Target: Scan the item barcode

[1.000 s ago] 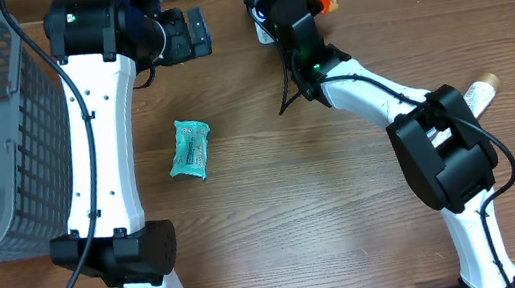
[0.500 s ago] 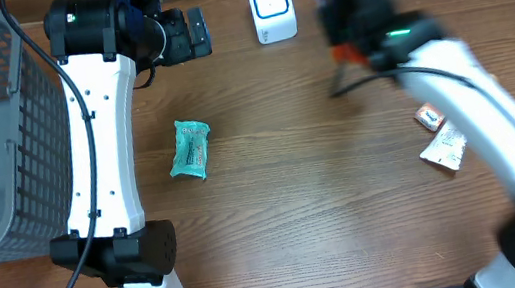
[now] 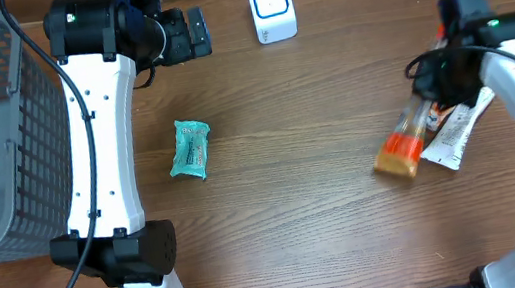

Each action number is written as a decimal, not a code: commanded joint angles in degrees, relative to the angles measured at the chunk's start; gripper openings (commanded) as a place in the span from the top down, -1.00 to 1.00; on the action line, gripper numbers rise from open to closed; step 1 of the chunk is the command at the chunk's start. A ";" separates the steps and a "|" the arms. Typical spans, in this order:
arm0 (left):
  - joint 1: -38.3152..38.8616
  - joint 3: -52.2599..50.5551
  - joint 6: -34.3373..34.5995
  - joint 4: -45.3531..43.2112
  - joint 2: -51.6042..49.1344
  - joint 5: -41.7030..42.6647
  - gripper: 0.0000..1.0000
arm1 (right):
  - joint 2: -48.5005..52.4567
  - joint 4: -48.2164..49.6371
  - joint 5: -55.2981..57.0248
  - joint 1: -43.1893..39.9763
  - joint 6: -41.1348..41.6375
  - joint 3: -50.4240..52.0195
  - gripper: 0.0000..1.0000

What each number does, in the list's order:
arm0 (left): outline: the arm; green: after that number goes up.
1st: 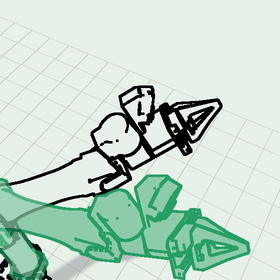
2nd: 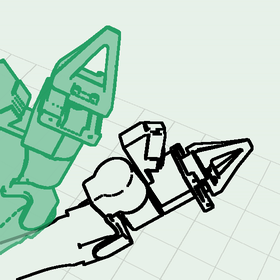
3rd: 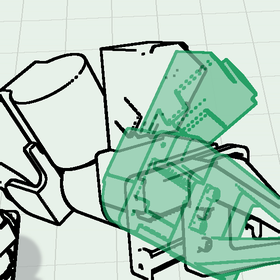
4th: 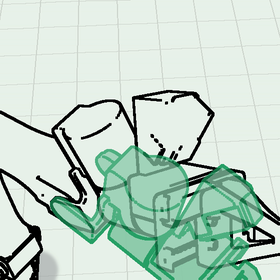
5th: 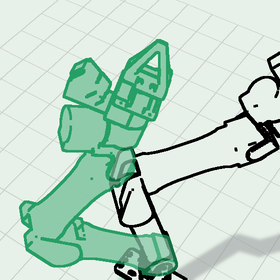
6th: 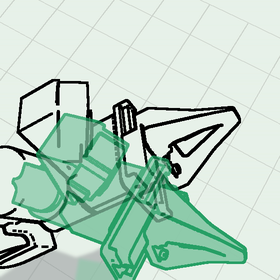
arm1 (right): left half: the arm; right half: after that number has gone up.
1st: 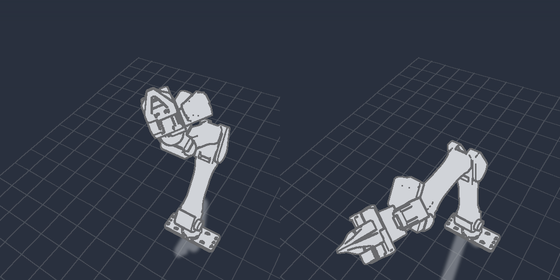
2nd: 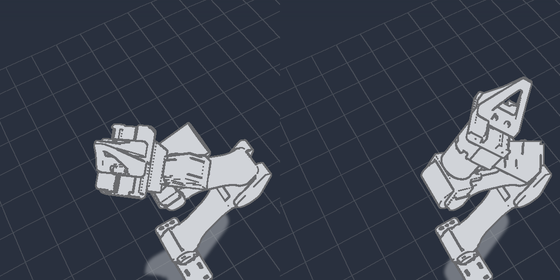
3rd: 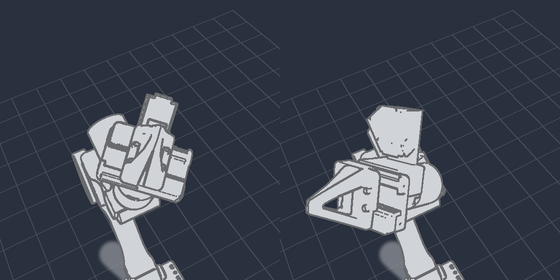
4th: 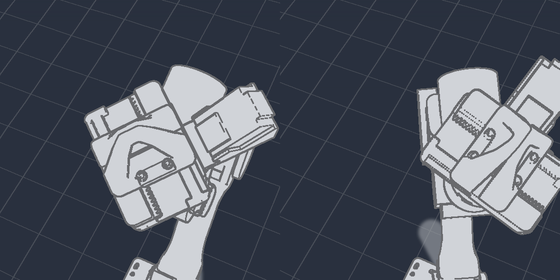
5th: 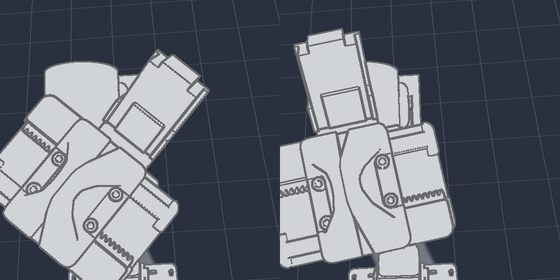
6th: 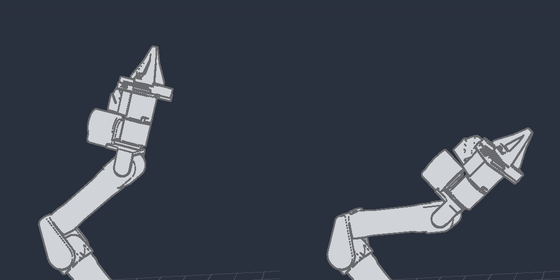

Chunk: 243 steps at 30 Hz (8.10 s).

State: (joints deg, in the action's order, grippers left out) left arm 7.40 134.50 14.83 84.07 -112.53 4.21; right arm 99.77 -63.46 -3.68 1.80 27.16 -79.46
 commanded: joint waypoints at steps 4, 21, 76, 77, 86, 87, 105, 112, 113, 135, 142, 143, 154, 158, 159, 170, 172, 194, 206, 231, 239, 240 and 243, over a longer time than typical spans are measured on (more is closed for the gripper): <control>0.13 -0.20 -0.68 -0.09 -0.39 -0.17 -1.00 | -1.49 -0.13 0.85 -6.23 -0.72 0.00 0.77; 0.13 -0.20 -0.68 -0.09 -0.39 -0.20 -1.00 | 0.72 14.21 -29.59 4.13 -4.33 -8.57 -1.00; -18.25 7.32 -0.50 3.34 -0.24 -0.20 -1.00 | 35.74 32.17 -7.37 45.05 11.52 -23.04 0.93; -18.25 7.32 -0.50 3.34 -0.24 -0.17 -1.00 | 34.69 29.77 -7.32 44.11 10.29 -23.56 0.93; -18.25 7.32 -0.50 3.34 -0.24 -0.17 -1.00 | 22.95 1.25 12.17 38.66 0.83 -31.30 0.93; -18.25 7.32 -0.50 3.34 -0.24 -0.17 -1.00 | 22.80 -2.10 17.18 39.10 0.83 -32.28 0.93; -18.25 7.32 -0.48 3.17 -0.24 -0.17 -1.00 | 37.27 -23.61 37.88 45.88 1.18 -33.00 0.91; -18.23 7.32 -0.50 3.13 -0.26 -0.20 -1.00 | 37.27 -22.40 36.72 54.49 -4.92 -33.00 -0.09; -18.25 7.32 -0.50 3.13 -0.26 -0.17 -1.00 | 37.27 -21.99 36.79 55.58 -4.98 -33.00 -0.23; -18.25 7.32 -0.48 3.13 -0.26 -0.17 -1.00 | 37.18 -18.60 38.86 51.69 -4.50 -35.76 -1.00; -18.25 7.32 -0.50 3.13 -0.26 -0.20 -1.00 | 37.09 -17.64 35.12 50.88 -8.22 -43.47 -0.84; -18.25 7.32 -0.48 3.13 -0.26 -0.20 -1.00 | 37.11 -16.79 33.70 50.93 -8.55 -43.28 -0.76; -18.25 7.32 -0.48 3.13 -0.26 -0.17 -1.00 | 37.20 -6.80 33.64 50.27 -11.04 -32.59 -0.30; -18.25 7.32 -0.48 3.13 -0.26 -0.20 -1.00 | 37.20 -6.05 34.05 50.23 -12.68 -31.80 0.24; -18.25 7.32 -0.48 3.13 -0.26 -0.20 -1.00 | 37.20 -5.97 34.29 50.23 -12.68 -31.80 0.36; -18.25 7.32 -0.48 3.13 -0.26 -0.17 -1.00 | 37.31 -5.62 29.51 49.62 -20.31 -28.70 0.93; -18.25 7.32 -0.50 3.13 -0.26 -0.20 -1.00 | 37.11 -7.61 26.53 50.16 -20.37 -30.97 0.92; -18.25 7.32 -0.48 3.13 -0.26 -0.20 -1.00 | 29.46 9.07 -52.41 31.58 -7.87 -28.33 0.93; -18.25 7.32 -0.48 3.13 -0.26 -0.17 -1.00 | 27.96 15.23 -38.36 31.34 -3.13 -20.02 0.93; -18.25 7.32 -0.48 3.13 -0.26 -0.17 -1.00 | 31.67 12.92 20.04 51.21 -28.22 -27.63 -0.22; -18.25 7.32 -0.48 3.13 -0.26 -0.17 -1.00 | 37.00 12.61 22.75 51.36 -30.49 -27.63 -0.11; -18.25 7.32 -0.48 3.13 -0.26 -0.17 -1.00 | 37.20 12.61 22.73 51.32 -30.69 -27.63 0.11; -18.25 7.32 -0.48 3.13 -0.26 -0.17 -1.00 | 37.20 12.55 22.73 51.32 -30.67 -27.63 0.65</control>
State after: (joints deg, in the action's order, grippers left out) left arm -10.98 140.75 14.46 87.42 -112.62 4.21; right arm 134.23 -50.57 18.81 53.74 -3.22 -107.24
